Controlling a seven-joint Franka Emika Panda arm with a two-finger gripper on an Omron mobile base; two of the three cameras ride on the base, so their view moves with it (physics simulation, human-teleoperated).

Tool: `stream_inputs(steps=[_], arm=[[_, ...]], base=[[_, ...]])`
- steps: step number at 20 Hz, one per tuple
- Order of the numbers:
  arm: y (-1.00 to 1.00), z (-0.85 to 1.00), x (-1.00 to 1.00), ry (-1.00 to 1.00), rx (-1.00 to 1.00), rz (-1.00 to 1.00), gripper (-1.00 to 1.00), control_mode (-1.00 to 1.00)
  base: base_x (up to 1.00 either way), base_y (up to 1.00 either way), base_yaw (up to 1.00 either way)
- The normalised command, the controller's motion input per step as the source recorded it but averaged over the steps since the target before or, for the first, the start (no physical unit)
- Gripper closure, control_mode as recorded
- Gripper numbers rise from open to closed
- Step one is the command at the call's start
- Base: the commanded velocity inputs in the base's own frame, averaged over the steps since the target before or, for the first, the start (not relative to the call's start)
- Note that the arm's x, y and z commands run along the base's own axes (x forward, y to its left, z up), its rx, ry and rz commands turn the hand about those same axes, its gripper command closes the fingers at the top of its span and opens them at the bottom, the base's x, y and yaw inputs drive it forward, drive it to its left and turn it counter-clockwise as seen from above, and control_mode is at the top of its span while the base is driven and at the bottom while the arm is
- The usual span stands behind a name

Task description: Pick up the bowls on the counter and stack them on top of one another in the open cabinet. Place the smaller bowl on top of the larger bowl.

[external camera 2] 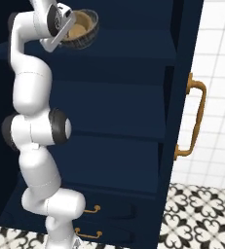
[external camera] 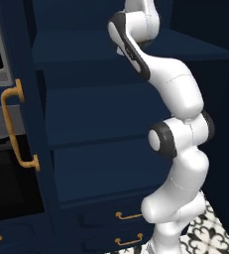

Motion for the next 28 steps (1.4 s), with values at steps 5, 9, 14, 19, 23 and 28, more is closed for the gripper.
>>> stream_inputs(steps=[5,9,14,19,23,28], arm=[[0.0,0.0,0.08,0.0,0.0,0.0,-1.0,-1.0],[0.0,0.0,0.0,0.0,0.0,0.0,-1.0,-1.0],[0.0,0.0,0.0,0.0,0.0,0.0,-1.0,-1.0],[0.0,0.13,0.0,-0.08,-0.01,-0.02,-1.0,-1.0],[-0.01,0.12,-0.24,-0.1,0.0,-0.03,-1.0,-1.0],[-0.07,-0.02,-0.95,-0.07,0.0,0.0,-1.0,-1.0]], base=[[0.0,0.0,0.0],[0.0,0.0,0.0],[0.0,0.0,0.0],[0.0,0.0,0.0],[0.0,0.0,0.0],[0.0,0.0,0.0]])
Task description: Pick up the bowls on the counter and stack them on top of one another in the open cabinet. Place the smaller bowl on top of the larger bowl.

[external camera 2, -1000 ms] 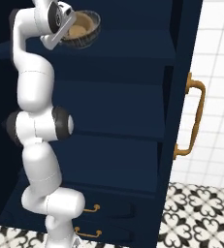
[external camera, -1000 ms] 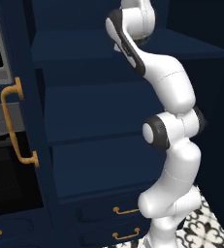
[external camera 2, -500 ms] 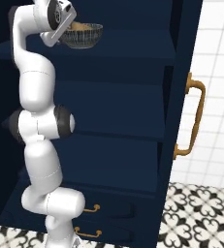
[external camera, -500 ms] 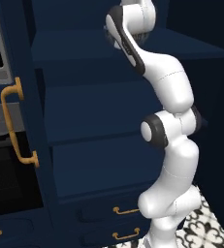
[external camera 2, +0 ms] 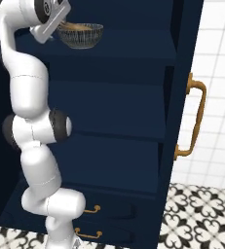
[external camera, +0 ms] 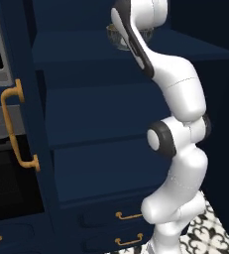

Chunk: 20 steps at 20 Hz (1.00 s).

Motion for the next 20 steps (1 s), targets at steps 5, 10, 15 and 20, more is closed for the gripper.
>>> stream_inputs(steps=[5,10,15,20], arm=[[-0.43,-0.42,-1.0,-0.11,0.0,-0.07,-1.0,-1.0],[-0.74,-0.43,-1.0,-0.01,0.02,-0.33,-1.0,-1.0],[-0.7,-0.93,-1.0,0.0,0.11,-0.42,-1.0,-1.0],[-0.74,-0.65,-0.34,0.27,0.13,-0.32,-1.0,-1.0]], base=[[0.0,0.0,0.0],[0.0,0.0,0.0],[0.0,0.0,0.0],[0.0,0.0,0.0]])
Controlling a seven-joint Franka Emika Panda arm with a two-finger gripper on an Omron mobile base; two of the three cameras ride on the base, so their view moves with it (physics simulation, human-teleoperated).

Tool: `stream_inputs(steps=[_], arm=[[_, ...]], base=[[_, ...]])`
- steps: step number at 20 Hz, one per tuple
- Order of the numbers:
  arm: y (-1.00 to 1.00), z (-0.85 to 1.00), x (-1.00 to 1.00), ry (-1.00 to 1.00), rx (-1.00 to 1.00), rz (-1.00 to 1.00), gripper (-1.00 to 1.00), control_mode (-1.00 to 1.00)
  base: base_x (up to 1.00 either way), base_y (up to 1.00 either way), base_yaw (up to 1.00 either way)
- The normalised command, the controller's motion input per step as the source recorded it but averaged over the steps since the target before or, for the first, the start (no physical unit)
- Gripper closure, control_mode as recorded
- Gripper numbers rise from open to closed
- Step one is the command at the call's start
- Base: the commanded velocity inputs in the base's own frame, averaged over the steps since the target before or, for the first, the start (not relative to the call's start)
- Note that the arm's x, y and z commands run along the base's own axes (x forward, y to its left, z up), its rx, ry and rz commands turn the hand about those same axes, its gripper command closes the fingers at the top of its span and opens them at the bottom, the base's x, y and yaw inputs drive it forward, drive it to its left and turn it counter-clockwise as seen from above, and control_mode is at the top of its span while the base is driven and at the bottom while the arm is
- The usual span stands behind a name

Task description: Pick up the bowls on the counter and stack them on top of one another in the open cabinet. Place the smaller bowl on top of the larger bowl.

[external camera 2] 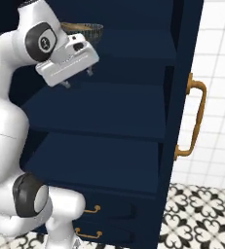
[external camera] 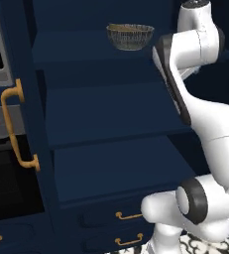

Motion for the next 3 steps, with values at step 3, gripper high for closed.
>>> stream_inputs(steps=[3], arm=[[-0.29,-0.66,-0.07,0.19,0.07,-0.23,-1.0,-1.0]], base=[[0.0,0.0,0.0]])
